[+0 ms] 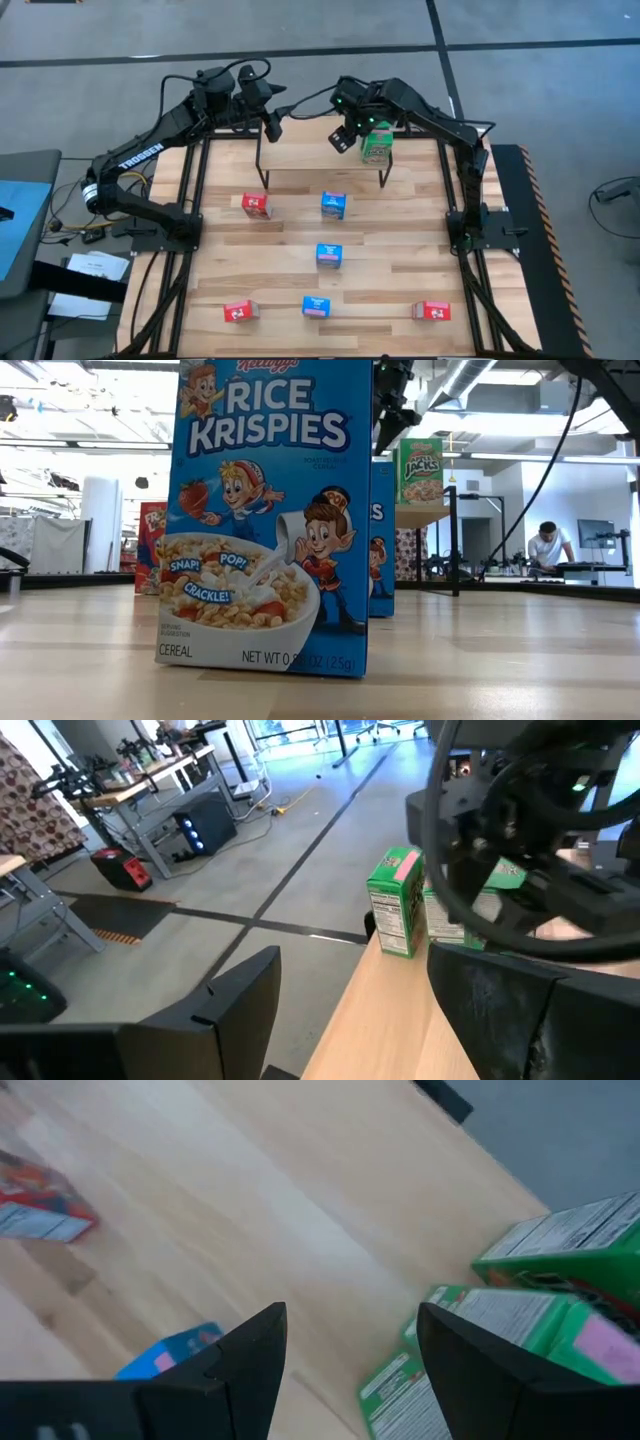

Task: Stack cereal on shelf
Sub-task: Adjust the green cereal boxes on the shelf

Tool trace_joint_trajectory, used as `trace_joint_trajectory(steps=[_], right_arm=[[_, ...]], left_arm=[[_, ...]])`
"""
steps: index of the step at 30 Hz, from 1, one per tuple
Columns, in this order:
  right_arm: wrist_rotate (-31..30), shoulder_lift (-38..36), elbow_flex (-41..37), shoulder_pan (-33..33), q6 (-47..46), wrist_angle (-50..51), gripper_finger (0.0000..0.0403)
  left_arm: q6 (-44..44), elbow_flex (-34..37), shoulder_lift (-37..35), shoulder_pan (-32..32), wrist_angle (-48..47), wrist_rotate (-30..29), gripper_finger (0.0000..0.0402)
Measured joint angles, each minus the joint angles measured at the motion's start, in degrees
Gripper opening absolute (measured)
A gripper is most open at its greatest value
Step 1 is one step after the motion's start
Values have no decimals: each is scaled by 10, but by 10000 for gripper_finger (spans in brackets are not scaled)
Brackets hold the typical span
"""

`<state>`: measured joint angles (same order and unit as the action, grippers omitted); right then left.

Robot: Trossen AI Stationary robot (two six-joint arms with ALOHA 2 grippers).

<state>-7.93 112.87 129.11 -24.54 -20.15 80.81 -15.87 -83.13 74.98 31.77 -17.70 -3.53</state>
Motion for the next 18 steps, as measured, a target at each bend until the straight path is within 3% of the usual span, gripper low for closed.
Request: trace_joint_trajectory(steps=[18], right_arm=[[-45, 0, 0, -7, -25, 15, 250]], left_arm=[[0, 0, 0, 0, 0, 1, 242]])
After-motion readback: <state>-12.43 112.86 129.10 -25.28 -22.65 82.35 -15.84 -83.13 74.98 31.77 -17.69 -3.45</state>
